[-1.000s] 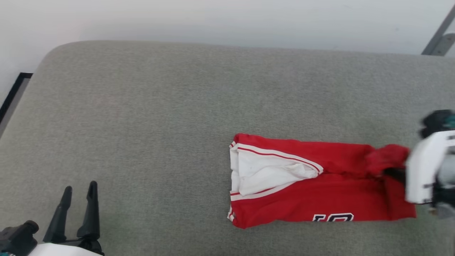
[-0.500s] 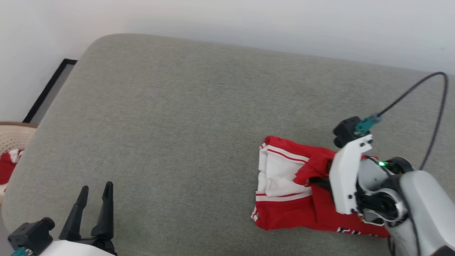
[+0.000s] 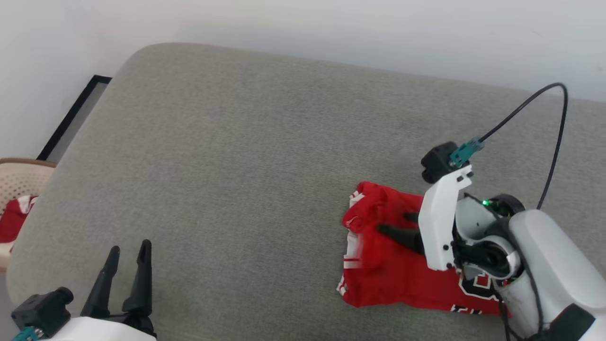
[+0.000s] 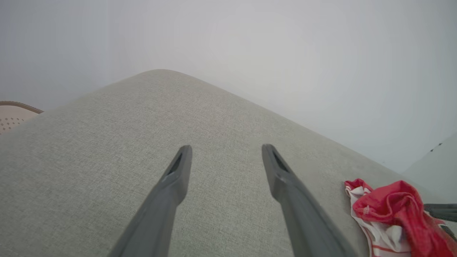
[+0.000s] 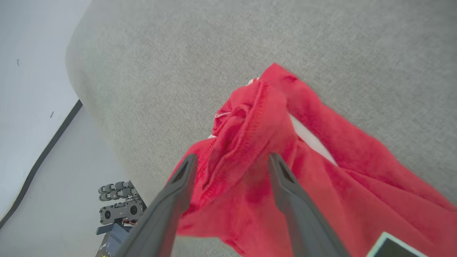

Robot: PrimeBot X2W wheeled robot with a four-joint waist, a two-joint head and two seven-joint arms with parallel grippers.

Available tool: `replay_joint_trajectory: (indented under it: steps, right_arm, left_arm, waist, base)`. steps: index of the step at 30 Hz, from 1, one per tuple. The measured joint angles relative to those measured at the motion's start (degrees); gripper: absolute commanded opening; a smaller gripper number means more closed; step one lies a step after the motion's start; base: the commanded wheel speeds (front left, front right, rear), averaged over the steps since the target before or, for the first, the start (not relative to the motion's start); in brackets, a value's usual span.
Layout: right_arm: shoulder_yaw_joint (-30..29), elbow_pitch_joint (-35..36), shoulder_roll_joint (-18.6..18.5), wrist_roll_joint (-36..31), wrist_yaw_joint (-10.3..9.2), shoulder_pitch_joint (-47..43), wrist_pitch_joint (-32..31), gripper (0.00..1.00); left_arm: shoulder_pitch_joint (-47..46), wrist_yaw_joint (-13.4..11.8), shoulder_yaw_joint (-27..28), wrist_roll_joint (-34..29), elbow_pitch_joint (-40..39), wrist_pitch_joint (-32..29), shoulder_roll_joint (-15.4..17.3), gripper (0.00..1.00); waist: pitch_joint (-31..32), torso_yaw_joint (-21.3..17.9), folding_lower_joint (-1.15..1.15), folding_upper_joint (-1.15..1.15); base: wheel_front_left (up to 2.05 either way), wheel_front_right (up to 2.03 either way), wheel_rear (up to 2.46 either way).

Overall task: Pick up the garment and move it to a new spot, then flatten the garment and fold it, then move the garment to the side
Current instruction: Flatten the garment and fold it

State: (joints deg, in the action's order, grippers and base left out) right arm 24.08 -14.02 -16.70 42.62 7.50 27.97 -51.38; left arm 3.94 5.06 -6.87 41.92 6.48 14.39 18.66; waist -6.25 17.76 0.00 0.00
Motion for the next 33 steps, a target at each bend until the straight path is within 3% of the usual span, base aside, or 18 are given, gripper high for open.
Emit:
replay_joint_trajectory:
  steps: [7,14,22,33]
  right_arm:
    - [-3.7,5.2,-2.9,2.7,0.0,0.3,2.4,1.0]
    - [-9.7,8.9,-5.8,1.2,0.0,-3.5,10.1,1.0]
    - [-14.9,11.2,-7.4,-1.6,0.0,-10.8,26.0,1.0]
    - [-17.2,9.5,-9.0,-4.8,0.0,-20.3,46.2,1.0]
  left_arm:
    - [0.2,-0.1,1.3,0.1,-0.6,0.2,0.9,1.0]
    - [1.2,-0.5,2.0,-0.8,-1.5,0.3,2.0,1.0]
    - [3.7,-1.0,2.6,-2.3,-2.5,0.3,3.5,1.0]
    - [6.5,-1.9,3.5,-4.2,-3.1,0.3,5.0,1.0]
  waist:
    - [0.8,-3.6,0.0,0.0]
    - [2.1,-7.4,0.0,0.0]
    - [5.1,-11.1,0.0,0.0]
    - [8.0,-14.7,0.0,0.0]
  base:
    - [0.0,0.0,0.0]
    - [0.0,0.0,0.0]
    - [0.0,0.0,0.0]
    - [0.0,0.0,0.0]
